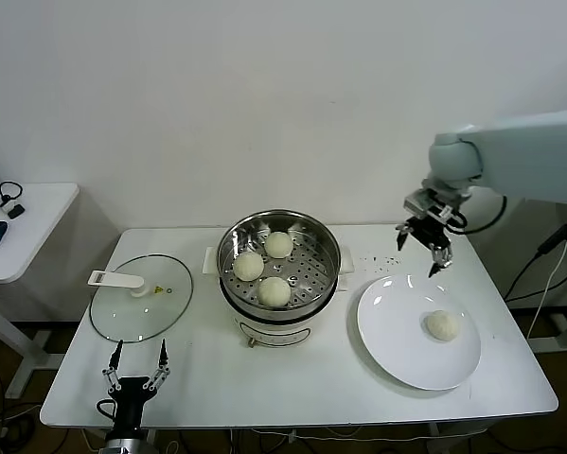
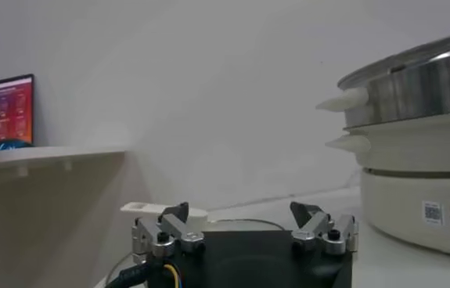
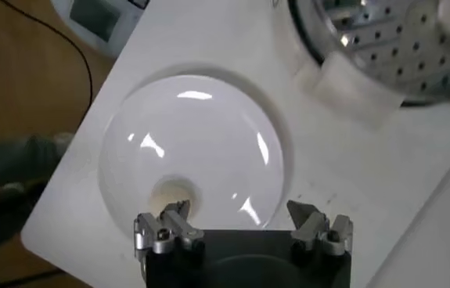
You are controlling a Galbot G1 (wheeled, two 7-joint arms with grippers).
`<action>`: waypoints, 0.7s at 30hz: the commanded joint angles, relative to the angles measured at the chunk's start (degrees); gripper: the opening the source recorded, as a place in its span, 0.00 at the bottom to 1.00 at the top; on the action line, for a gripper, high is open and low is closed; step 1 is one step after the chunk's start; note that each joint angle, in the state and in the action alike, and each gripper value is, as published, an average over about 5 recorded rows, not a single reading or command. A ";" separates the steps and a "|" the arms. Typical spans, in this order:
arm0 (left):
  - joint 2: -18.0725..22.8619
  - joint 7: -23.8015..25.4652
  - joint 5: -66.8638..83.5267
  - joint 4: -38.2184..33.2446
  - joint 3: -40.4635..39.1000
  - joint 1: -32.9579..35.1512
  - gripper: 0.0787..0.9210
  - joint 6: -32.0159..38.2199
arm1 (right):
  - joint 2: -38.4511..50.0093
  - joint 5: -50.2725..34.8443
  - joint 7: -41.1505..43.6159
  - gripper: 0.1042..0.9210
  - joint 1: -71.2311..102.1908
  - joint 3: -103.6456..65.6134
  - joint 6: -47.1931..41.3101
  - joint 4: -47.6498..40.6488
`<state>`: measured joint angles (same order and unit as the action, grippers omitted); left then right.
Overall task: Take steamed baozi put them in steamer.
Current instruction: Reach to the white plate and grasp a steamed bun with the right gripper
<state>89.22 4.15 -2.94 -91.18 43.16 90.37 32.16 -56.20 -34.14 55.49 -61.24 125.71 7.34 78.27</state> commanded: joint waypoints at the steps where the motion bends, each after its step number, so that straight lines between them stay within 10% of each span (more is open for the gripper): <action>1: 0.02 0.00 -0.11 0.26 0.09 0.16 0.88 0.10 | 13.11 3.53 -2.37 0.88 7.32 -0.41 -9.59 0.62; 21: 0.24 -0.02 -0.48 0.30 0.28 0.55 0.88 0.12 | 20.24 12.25 -7.14 0.88 28.58 -19.40 -12.45 -6.90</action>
<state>89.38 4.14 -3.34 -90.98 43.37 90.86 32.26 -39.59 -25.81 50.31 -44.09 115.66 -3.05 74.80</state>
